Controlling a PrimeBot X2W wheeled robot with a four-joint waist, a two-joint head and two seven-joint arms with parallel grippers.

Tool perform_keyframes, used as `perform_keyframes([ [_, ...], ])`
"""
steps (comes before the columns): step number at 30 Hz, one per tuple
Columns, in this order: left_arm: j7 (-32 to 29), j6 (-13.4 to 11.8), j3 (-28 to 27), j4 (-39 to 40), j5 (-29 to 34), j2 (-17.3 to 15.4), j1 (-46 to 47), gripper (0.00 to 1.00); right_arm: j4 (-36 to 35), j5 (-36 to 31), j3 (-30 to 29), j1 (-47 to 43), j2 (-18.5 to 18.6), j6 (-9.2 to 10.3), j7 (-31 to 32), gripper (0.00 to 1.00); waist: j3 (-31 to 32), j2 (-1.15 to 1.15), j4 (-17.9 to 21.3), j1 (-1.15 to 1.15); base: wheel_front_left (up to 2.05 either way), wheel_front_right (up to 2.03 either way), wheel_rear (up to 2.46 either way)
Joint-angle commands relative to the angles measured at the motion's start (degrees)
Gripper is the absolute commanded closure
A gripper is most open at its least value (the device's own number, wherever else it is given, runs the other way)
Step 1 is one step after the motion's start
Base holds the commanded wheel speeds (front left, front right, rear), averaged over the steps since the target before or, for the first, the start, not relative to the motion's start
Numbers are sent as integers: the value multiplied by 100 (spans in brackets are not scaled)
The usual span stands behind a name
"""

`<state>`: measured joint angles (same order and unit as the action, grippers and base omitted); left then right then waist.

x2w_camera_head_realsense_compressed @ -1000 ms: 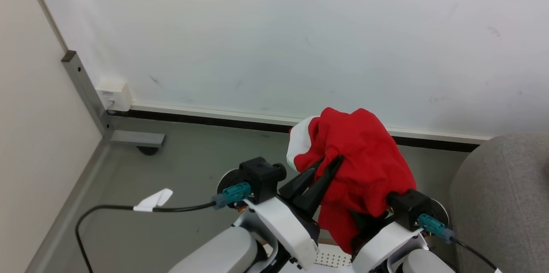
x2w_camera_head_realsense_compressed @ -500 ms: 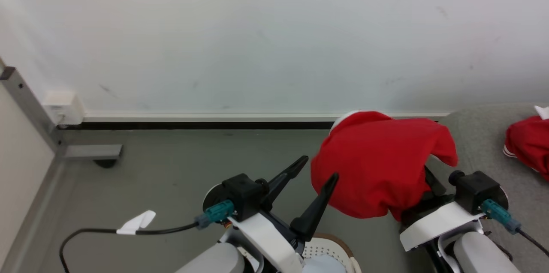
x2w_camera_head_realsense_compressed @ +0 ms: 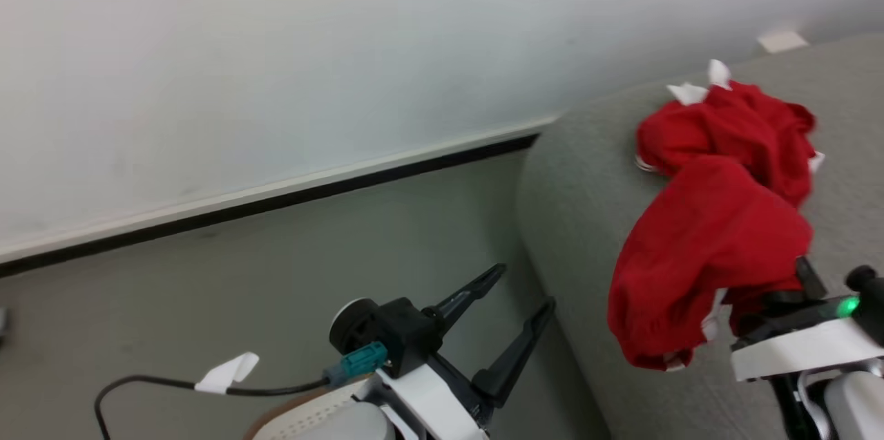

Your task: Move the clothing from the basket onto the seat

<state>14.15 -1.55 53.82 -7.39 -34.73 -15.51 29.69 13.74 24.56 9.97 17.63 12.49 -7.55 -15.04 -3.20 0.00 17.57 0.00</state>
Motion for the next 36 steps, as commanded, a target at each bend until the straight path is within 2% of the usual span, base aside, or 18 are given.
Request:
perform_keyframes([
  [1, 16, -2, -10, -20, 91, -34, 39, 0, -60, 20, -52, -77, 13, 13, -18, 100, -208, 0, 529, 0, 0, 0, 0],
  [5, 26, 35, 54, -69, 140, -35, 96, 0, -336, 36, -394, -271, 55, 14, -19, 100, -312, 0, 855, 0, 0, 0, 0],
  [9, 31, 51, 96, -123, 210, -25, 168, 0, -556, 161, -622, -388, 12, 13, -19, 100, -450, 0, 987, 0, 0, 0, 0],
  [15, 6, 107, 141, -222, 262, -36, 296, 0, -719, 230, -760, -308, -3, 13, 10, 100, -661, 0, 987, 0, 0, 0, 0],
  [19, -28, 139, 147, -247, 304, -64, 428, 0, -727, 370, -885, 124, 187, 13, 154, 100, -860, 0, 892, 0, 0, 0, 0],
  [24, -86, 144, 130, -217, 383, -49, 667, 0, -836, 468, -1025, 804, 762, 14, 403, 100, -1251, 0, 575, 0, 0, 0, 0],
  [30, -175, 153, 71, -129, 450, -186, 935, 0, -835, 483, -1774, 1565, 1544, 14, 779, 100, -1904, 0, 125, 0, 0, 0, 0],
  [36, -367, 61, -33, 133, 506, -477, 1108, 0, -246, 623, -2278, 2345, 2217, 14, 1060, 100, -2585, 0, -147, 0, 0, 0, 0],
])
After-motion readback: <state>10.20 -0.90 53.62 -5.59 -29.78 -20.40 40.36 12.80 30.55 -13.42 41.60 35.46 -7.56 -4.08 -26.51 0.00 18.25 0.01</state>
